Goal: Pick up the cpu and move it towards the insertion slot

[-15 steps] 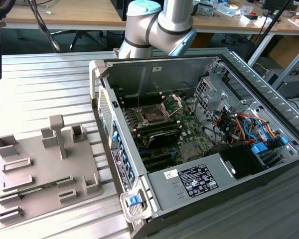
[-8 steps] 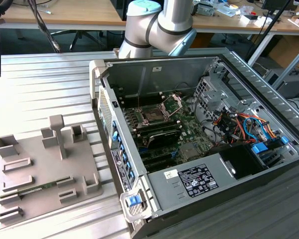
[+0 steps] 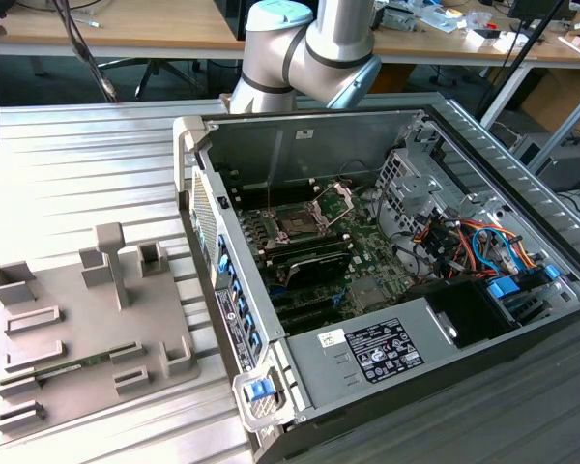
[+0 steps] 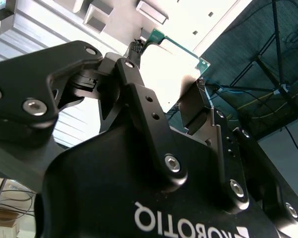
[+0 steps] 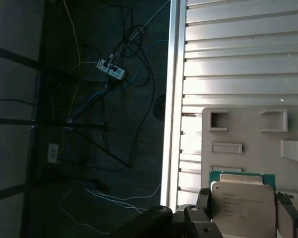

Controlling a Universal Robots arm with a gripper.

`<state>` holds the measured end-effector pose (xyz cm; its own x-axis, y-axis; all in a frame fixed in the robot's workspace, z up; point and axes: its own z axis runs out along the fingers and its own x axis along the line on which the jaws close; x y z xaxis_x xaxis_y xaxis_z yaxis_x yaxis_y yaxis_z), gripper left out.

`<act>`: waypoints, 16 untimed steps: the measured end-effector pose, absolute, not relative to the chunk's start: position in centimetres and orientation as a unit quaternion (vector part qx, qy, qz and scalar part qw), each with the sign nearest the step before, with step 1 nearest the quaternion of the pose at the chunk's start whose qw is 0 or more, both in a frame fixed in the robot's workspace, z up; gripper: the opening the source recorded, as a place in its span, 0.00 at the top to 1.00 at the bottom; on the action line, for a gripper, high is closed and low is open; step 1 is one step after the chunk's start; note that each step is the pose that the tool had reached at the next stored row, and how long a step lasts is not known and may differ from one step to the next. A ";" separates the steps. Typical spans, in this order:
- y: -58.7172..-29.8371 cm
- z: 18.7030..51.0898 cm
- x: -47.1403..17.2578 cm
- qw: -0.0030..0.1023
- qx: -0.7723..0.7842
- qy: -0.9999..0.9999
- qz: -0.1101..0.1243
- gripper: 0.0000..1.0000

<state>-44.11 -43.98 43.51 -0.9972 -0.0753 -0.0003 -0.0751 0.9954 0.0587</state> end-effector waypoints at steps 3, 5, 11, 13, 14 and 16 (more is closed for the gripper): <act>-44.0 43.7 -44.1 0.001 0.038 -0.999 -0.029 0.45; -44.0 43.8 -44.1 0.001 0.038 -0.999 -0.029 0.45; -44.0 44.2 -44.1 0.001 0.038 -0.999 -0.029 0.45; -44.0 44.3 -44.1 0.001 0.038 -0.999 -0.029 0.45; -44.0 44.4 -44.1 0.001 0.038 -0.999 -0.029 0.45; -44.0 44.5 -44.1 0.001 0.038 -0.999 -0.029 0.45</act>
